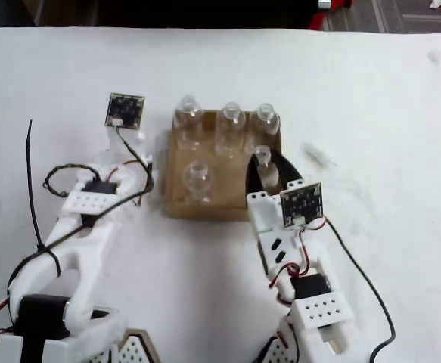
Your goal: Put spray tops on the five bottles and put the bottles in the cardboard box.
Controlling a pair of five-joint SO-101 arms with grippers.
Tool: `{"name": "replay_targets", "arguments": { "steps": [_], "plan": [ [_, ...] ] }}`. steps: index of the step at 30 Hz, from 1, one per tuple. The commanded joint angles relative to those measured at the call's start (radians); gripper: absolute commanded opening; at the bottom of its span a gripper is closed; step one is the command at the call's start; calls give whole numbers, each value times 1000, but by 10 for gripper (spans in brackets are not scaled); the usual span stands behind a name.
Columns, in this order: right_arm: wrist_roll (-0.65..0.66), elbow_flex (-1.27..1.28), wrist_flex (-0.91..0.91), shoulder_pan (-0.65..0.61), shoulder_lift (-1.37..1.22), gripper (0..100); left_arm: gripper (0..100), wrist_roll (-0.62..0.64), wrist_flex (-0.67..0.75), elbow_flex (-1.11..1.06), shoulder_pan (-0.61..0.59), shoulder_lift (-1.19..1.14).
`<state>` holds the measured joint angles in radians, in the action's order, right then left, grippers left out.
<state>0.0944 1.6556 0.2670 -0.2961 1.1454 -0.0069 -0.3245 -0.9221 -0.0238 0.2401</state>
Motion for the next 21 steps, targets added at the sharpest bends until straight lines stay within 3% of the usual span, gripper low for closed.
{"name": "replay_targets", "arguments": {
  "steps": [1, 16, 21],
  "plan": [
    [-2, 8, 27, 8, 15, 123, 24, -12, 23, 11, 12, 4],
    [0, 2, 12, 2, 73, 128, 24, -12, 25, 11, 12, 4],
    [-2, -34, -263, 7, 288, 207, 24, -12, 48, 5, 12, 4]
  ]
}}
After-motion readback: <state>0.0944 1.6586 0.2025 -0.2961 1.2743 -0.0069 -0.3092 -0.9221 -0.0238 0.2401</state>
